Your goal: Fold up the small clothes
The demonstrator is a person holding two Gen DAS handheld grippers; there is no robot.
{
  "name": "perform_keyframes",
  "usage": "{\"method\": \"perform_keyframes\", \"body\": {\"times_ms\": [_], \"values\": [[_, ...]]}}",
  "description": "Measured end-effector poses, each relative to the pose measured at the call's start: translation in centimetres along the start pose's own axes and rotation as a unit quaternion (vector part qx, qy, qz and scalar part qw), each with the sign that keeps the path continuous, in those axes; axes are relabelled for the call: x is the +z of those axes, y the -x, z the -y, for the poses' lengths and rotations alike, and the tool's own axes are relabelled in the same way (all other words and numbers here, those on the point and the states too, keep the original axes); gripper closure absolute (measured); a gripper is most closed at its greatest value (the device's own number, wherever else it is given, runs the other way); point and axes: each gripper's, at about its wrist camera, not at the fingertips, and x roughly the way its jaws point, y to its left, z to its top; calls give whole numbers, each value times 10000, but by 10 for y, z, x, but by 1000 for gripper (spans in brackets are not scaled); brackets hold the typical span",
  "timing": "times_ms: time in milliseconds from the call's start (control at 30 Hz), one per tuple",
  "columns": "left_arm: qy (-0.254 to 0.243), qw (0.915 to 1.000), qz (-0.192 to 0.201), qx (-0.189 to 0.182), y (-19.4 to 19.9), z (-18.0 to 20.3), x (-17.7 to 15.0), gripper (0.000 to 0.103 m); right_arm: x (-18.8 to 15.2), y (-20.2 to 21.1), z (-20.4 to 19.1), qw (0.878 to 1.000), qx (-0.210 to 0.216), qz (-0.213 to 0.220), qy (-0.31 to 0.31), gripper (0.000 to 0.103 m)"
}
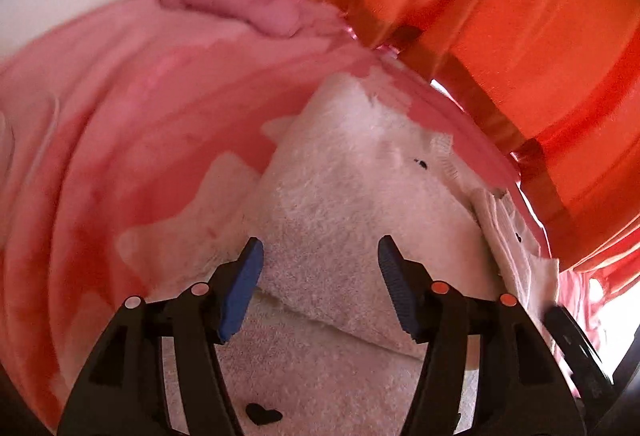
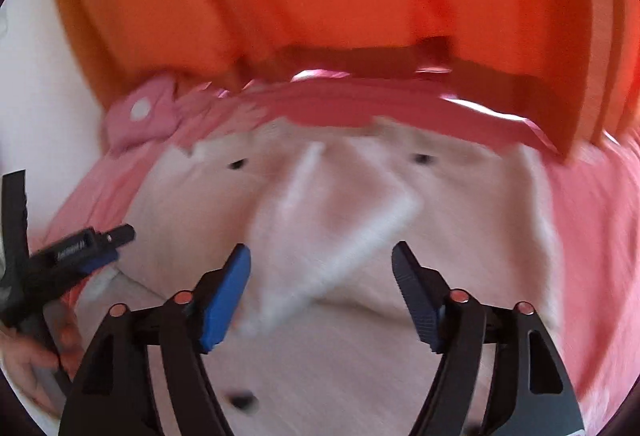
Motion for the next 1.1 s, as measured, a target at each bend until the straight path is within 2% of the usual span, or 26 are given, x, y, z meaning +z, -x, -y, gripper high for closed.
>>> {"method": "perform_keyframes", "body": {"times_ms": [67,100,133,167,200,233,333,400,433,467,500,533,567,600,633,667,733,800,867,900,933,967,1000,1033,1100], "values": [[-11,10000,-29,30,-2,-1,0,47,9,-37,-9,9990,-241,-359,110,35],[-73,9999,-36,80,-4,0,-1,49,11,-53,-10,9979,-273,-571,133,68],[-118,9999,-52,115,-4,-2,-4,50,14,-55,-8,9976,-274,-624,96,92],[-133,9998,-79,113,-7,-2,-4,51,17,-51,-2,9980,-240,-585,-63,94],[-119,9998,-103,82,-8,-3,-4,51,21,-35,10,9987,20,-324,-404,94],[-112,9999,-115,42,-5,-5,-7,51,24,-8,29,9963,285,62,-810,95],[-165,9997,-143,-105,-7,-9,-8,53,4,48,91,9825,519,695,-1649,94],[-241,9996,-119,-90,-10,-7,-11,53,-20,43,125,9789,386,465,-1951,89],[-284,9996,-79,-55,-11,-5,-13,52,-42,25,144,9775,152,-4,-2103,83],[-331,9994,-36,1,-11,-3,-16,51,-53,17,152,9758,2,-258,-2171,82],[-330,9995,-25,0,-10,-1,-17,49,-68,12,161,9719,105,-417,-2314,84],[-256,9996,-33,-74,-7,-1,-18,47,-73,16,164,9691,296,-285,-2433,84],[-131,9997,-63,-184,-4,-3,-19,43,-76,22,166,9663,419,-130,-2538,79],[26,9994,-104,-319,0,-6,-19,40,-76,29,167,9647,494,13,-2586,67],[171,9989,-146,-414,4,-10,-19,38,-74,34,167,9646,513,135,-2585,59],[386,9979,-170,-501,7,-17,-19,34,-72,37,168,9643,511,255,-2587,43],[732,9956,-215,-553,7,-30,-20,29,-66,34,172,9628,549,323,-2626,38],[1158,9904,-354,-664,-1,-43,-20,29,-58,15,178,9592,526,104,-2776,37],[1463,9856,-326,-776,-4,-49,-16,30,-57,0,184,9530,499,-56,-2986,37],[1522,9845,-333,-805,-5,-48,-14,34,-55,-4,183,9503,521,-60,-3070,43],[1573,9833,-344,-852,-7,-47,-12,44,-47,-8,178,9514,544,-58,-3031,56],[1589,9814,-363,-1014,-10,-44,-7,75,-35,-9,169,9559,595,-122,-2872,95],[1560,9808,-406,-1101,-11,-41,-2,99,-22,-2,161,9621,611,-84,-2658,93],[1539,9810,-332,-1138,-8,-38,4,96,-3,18,147,9695,647,312,-2345,93],[1344,9832,243,-1213,15,-30,16,97,28,67,121,9747,847,1097,-1754,94]]}}
